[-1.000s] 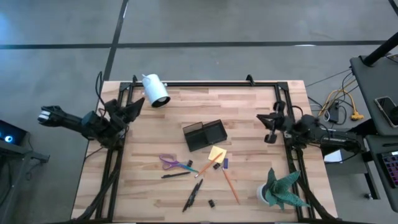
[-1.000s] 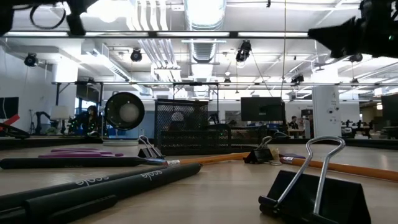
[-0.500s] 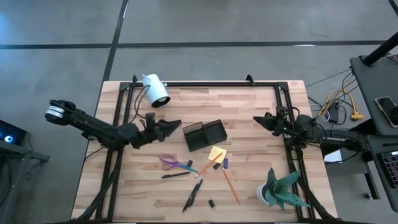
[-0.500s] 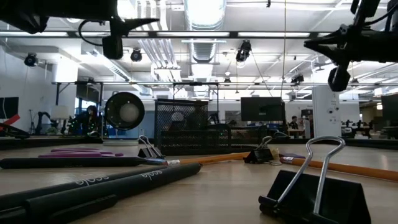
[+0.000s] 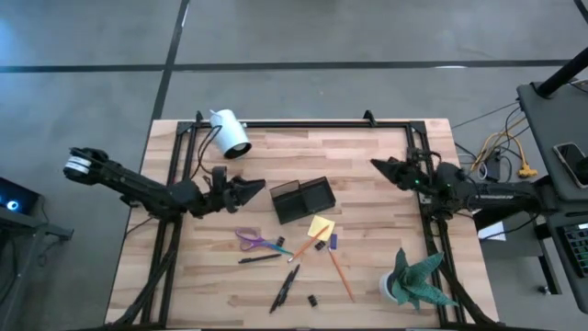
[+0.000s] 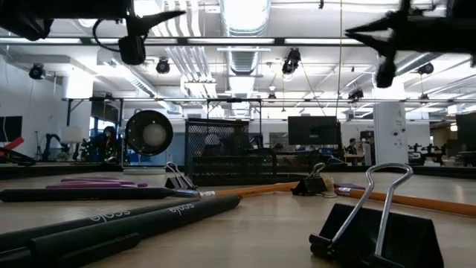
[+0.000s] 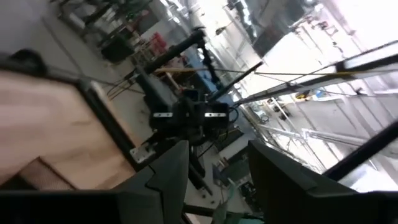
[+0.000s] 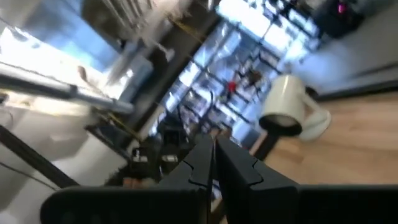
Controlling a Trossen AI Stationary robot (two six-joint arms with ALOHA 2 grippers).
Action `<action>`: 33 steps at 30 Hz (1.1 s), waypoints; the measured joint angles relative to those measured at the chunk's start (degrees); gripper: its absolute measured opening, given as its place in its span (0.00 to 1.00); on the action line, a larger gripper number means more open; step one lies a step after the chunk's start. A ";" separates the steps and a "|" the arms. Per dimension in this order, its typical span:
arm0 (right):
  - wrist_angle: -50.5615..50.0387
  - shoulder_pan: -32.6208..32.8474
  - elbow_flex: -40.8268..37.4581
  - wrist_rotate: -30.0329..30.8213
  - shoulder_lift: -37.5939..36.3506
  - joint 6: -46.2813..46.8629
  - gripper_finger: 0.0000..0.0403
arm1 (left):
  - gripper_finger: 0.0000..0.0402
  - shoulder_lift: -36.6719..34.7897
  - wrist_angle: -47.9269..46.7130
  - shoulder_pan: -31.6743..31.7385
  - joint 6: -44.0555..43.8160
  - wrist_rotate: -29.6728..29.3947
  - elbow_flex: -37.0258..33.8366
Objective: Pick and place office supplies into organizer
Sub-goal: Put the purple scissors into the black desk organizer
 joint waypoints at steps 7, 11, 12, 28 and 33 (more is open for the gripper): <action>-13.19 0.06 16.54 -15.19 23.33 -2.59 0.03 | 0.37 -3.50 -9.31 0.01 10.75 9.29 0.38; -31.50 0.97 24.97 -17.76 30.42 -4.82 0.03 | 0.37 -8.38 -33.54 -0.85 11.60 11.70 2.52; -35.76 1.35 26.80 -17.95 31.37 -5.25 0.03 | 0.36 -9.87 -40.49 -1.30 12.08 11.76 3.39; -63.78 4.15 36.82 -22.14 29.05 -2.61 0.03 | 0.14 -5.18 -89.70 -7.46 19.41 14.80 20.94; -64.52 6.18 35.94 -25.03 30.46 -3.10 0.03 | 0.20 3.40 -95.33 -9.61 19.93 14.69 23.85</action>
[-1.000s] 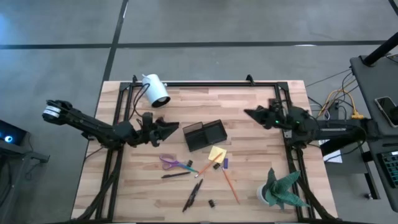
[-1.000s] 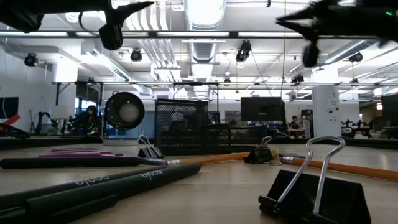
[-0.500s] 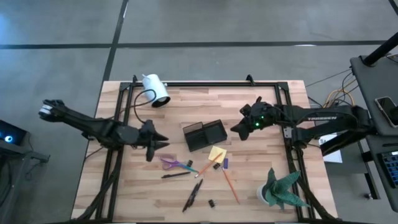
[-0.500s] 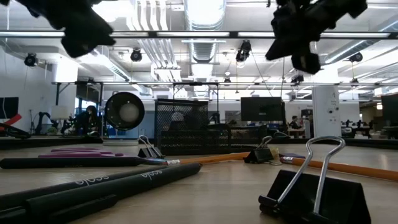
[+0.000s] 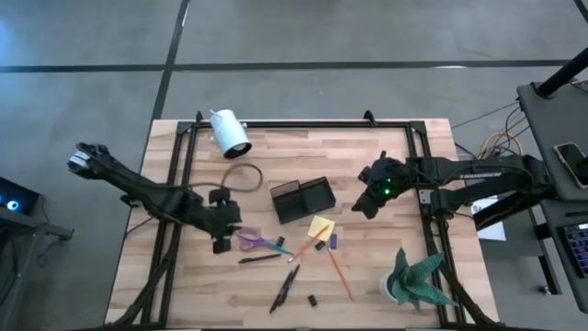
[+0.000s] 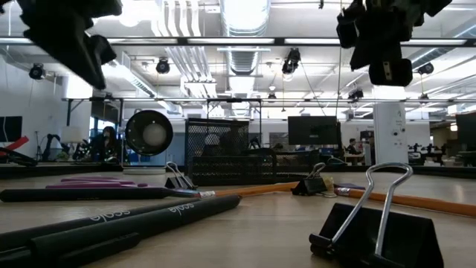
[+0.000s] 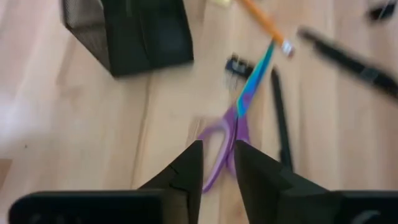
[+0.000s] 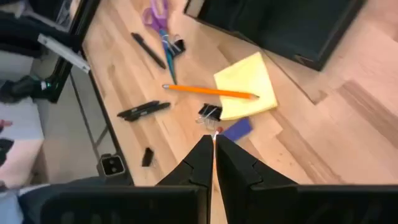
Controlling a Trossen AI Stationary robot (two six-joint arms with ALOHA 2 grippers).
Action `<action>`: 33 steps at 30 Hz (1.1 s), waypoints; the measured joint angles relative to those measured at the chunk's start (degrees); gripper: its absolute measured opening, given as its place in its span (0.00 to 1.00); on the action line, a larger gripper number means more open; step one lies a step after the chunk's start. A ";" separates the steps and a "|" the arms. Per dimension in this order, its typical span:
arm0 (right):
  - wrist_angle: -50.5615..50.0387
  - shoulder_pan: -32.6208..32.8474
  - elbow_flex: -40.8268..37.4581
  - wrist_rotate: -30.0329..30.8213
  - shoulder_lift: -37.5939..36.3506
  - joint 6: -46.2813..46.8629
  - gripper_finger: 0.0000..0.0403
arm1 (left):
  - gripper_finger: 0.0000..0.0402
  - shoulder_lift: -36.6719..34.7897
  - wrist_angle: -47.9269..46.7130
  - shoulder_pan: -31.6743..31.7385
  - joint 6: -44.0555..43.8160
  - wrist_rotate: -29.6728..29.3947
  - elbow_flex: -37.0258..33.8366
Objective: Pick and place office supplies into organizer
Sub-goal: Put the purple scissors into the black desk organizer
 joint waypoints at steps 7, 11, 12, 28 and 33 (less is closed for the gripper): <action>-0.27 3.28 -0.08 2.79 -0.13 -2.07 0.04 | 0.37 8.11 -1.14 -1.15 1.29 1.00 2.67; -1.28 4.42 -0.59 2.83 1.37 -2.93 0.09 | 0.44 11.67 -1.19 -1.49 1.40 4.68 2.64; -1.44 4.69 -0.61 2.79 1.94 -3.96 0.11 | 0.45 12.46 -1.21 -1.49 1.37 5.68 2.64; -0.37 6.24 0.86 9.92 7.91 -15.29 0.51 | 0.45 13.48 -1.12 -1.68 -2.26 6.60 3.40; -4.47 9.12 4.76 19.02 7.43 -23.67 0.55 | 0.45 16.14 -1.12 -1.88 5.81 5.79 3.01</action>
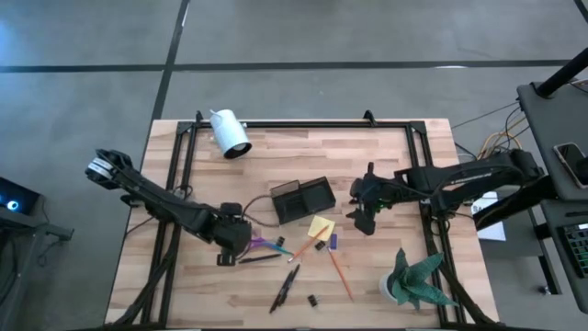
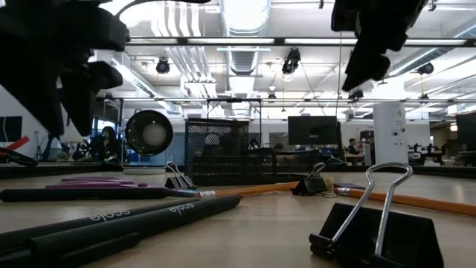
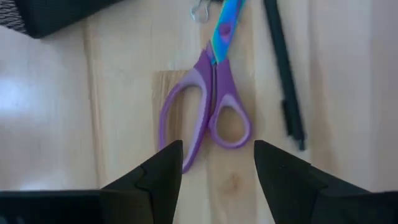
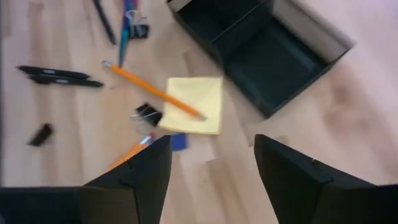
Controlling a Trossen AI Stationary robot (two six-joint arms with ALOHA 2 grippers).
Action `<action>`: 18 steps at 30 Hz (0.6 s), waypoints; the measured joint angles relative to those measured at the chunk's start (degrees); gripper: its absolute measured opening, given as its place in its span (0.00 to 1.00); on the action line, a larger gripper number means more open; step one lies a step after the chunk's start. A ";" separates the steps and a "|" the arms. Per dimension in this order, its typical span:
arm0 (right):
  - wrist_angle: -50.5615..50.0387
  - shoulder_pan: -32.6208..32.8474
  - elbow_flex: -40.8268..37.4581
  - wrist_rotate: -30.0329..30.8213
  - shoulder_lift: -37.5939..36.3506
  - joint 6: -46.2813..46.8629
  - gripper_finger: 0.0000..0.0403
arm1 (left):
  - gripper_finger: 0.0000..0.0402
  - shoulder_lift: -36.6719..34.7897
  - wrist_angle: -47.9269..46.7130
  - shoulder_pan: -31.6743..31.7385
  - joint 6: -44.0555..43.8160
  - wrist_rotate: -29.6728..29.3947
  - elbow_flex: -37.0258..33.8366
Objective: Pick and place office supplies into organizer
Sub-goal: Put the purple scissors into the black desk organizer
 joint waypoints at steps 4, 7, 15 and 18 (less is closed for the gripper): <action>-4.06 2.72 2.94 6.52 0.07 -1.69 0.55 | 0.46 2.56 0.75 0.02 2.00 -2.44 0.48; -5.08 4.32 3.59 10.32 0.07 -1.88 0.55 | 0.46 4.47 0.77 0.03 2.76 -5.05 1.00; -4.94 4.85 2.86 12.12 0.13 0.15 0.55 | 0.46 7.12 3.39 0.21 1.63 -1.21 1.03; -4.91 4.83 2.79 12.32 0.11 0.17 0.55 | 0.46 7.84 5.18 0.17 0.71 -0.86 1.01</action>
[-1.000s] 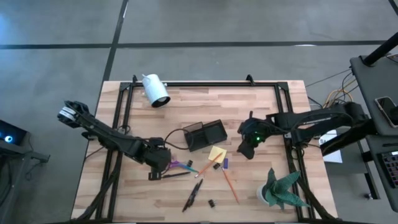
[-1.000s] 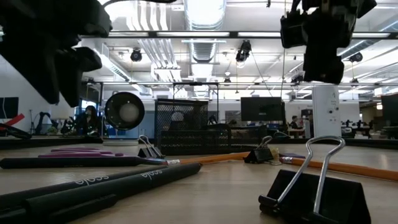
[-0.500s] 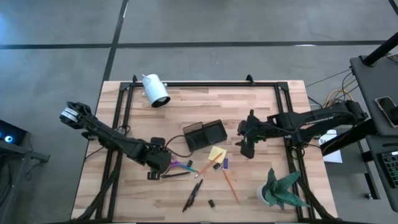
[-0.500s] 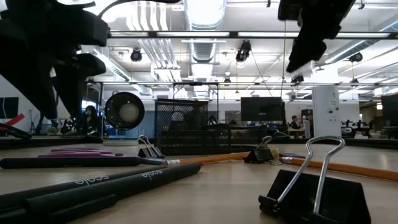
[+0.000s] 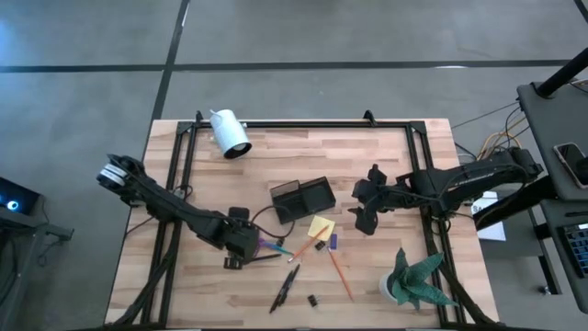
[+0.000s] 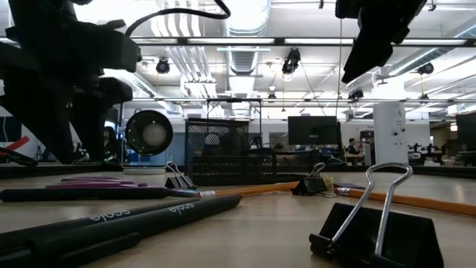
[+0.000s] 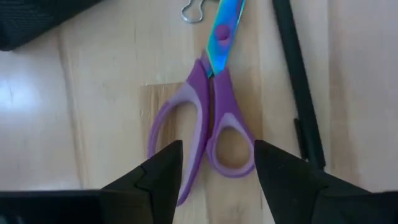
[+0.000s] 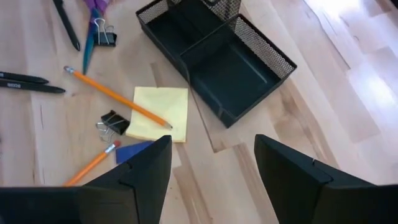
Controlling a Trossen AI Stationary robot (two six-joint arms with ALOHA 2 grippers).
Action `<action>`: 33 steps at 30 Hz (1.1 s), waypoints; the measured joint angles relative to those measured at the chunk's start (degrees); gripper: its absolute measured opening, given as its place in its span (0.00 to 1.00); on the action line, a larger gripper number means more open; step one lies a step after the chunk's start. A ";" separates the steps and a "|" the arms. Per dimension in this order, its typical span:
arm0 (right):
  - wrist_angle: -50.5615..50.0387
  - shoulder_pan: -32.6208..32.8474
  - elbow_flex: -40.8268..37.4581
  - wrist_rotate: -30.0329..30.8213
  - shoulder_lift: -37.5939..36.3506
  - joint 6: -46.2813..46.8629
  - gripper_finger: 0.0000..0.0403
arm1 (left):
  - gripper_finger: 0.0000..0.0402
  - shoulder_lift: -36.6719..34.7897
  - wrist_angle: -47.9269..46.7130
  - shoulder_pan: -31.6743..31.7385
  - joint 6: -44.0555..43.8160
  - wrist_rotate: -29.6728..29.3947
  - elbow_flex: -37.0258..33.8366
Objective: Pick and place office supplies into organizer
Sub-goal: Put the purple scissors into the black desk organizer
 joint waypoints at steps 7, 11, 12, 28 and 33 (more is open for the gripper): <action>0.10 0.00 -0.03 0.19 0.00 0.05 0.55 | 0.45 3.28 0.28 0.48 -2.53 -1.12 -0.82; 0.11 0.00 -0.03 0.19 0.00 0.17 0.55 | 0.44 5.17 1.53 0.48 -2.55 -1.09 -0.87; 0.11 0.00 -0.03 0.19 0.00 0.18 0.55 | 0.43 5.55 1.93 0.48 -2.55 -1.08 -0.87; 0.11 0.00 -0.03 0.17 0.00 0.20 0.55 | 0.10 9.03 4.53 0.81 0.67 1.27 -1.95; 0.06 0.00 -0.03 0.17 0.00 1.49 0.55 | 0.10 10.48 4.46 0.81 0.73 1.13 -1.99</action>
